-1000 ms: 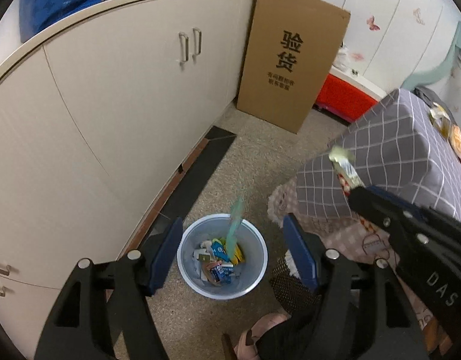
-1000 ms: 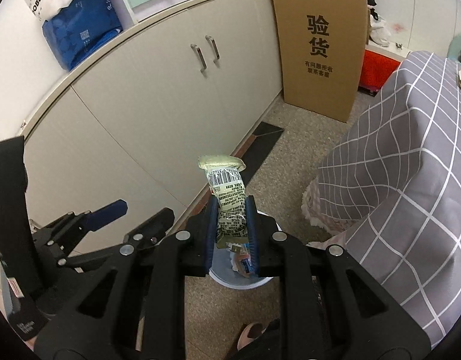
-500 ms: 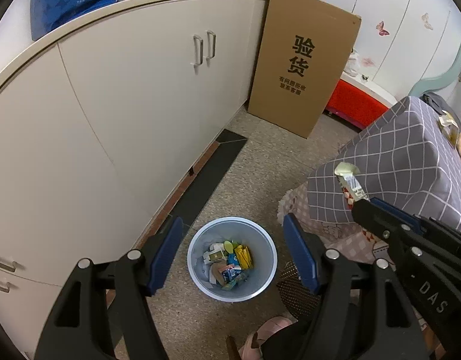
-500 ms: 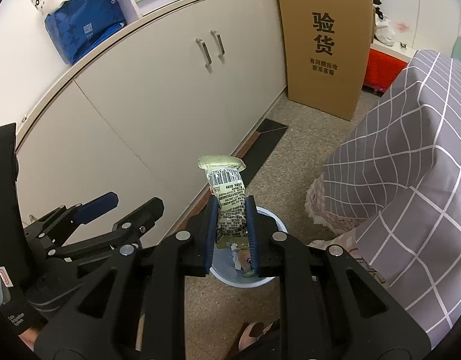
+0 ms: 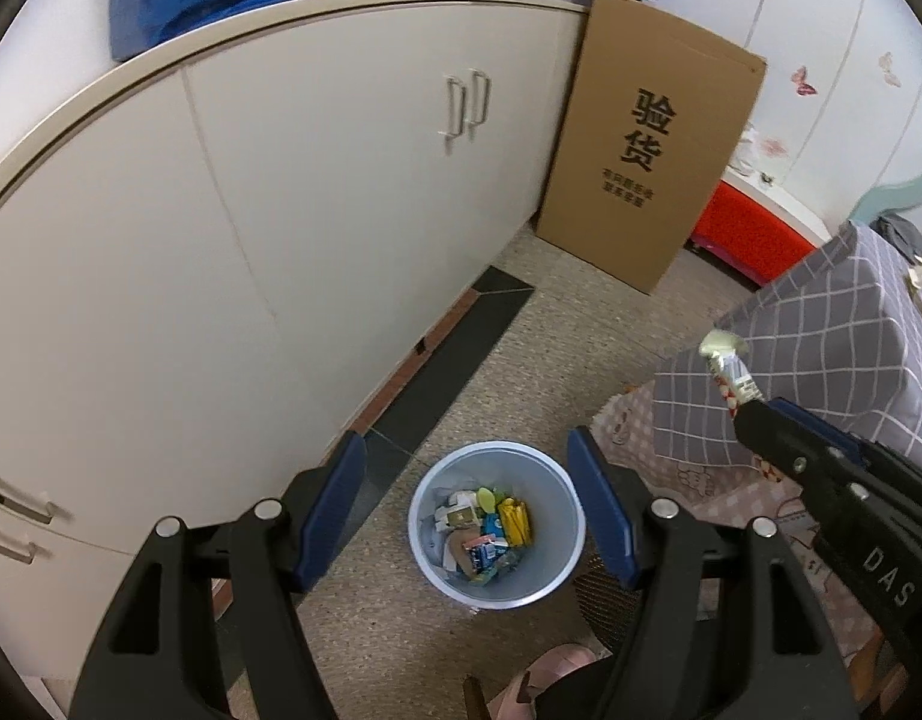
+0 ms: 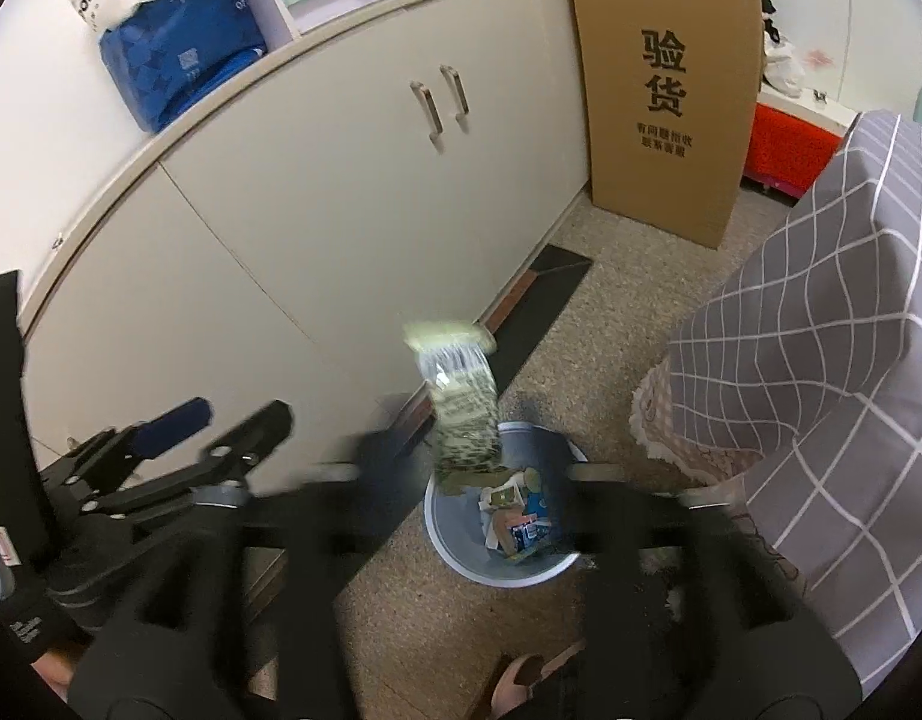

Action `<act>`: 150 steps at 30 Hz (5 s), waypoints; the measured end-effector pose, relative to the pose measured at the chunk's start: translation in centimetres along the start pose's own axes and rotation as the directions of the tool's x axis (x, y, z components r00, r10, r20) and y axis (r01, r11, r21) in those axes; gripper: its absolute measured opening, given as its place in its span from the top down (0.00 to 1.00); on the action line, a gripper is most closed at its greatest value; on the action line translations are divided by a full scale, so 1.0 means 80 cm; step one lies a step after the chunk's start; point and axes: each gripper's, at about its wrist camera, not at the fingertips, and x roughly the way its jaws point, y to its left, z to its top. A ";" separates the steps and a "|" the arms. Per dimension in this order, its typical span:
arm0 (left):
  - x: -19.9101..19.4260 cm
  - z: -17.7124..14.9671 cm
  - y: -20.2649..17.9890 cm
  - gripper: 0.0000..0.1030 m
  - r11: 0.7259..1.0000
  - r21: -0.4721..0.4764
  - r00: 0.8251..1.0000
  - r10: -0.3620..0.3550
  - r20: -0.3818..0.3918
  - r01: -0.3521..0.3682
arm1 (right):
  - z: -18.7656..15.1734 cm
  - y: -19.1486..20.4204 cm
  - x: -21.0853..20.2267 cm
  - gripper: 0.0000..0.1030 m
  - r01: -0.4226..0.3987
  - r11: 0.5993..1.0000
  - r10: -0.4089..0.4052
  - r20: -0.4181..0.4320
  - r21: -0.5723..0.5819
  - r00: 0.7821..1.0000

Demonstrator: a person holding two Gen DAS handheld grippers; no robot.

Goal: Collect trash
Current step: 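Carry toothbrush and silver packet to the bin and release both, then move both tools back over the table toward the yellow box, then grasp the yellow-white box with the left tool while the right tool grasps the orange-white bag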

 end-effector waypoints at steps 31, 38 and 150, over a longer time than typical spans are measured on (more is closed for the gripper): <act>-0.085 0.061 -0.313 0.29 0.907 0.275 0.936 -0.348 0.060 0.320 | 0.010 -0.253 -0.247 0.27 0.234 0.910 -0.340 0.295 0.342 0.893; -0.070 0.073 -0.443 0.29 0.859 0.349 0.916 -0.400 0.005 0.373 | 0.012 -0.344 -0.274 0.26 0.284 0.861 -0.417 0.266 0.422 0.869; -0.168 -0.013 -0.288 0.99 0.840 0.371 0.888 -0.454 0.079 0.396 | -0.022 -0.174 -0.272 0.64 0.027 0.977 -0.088 0.288 0.210 0.954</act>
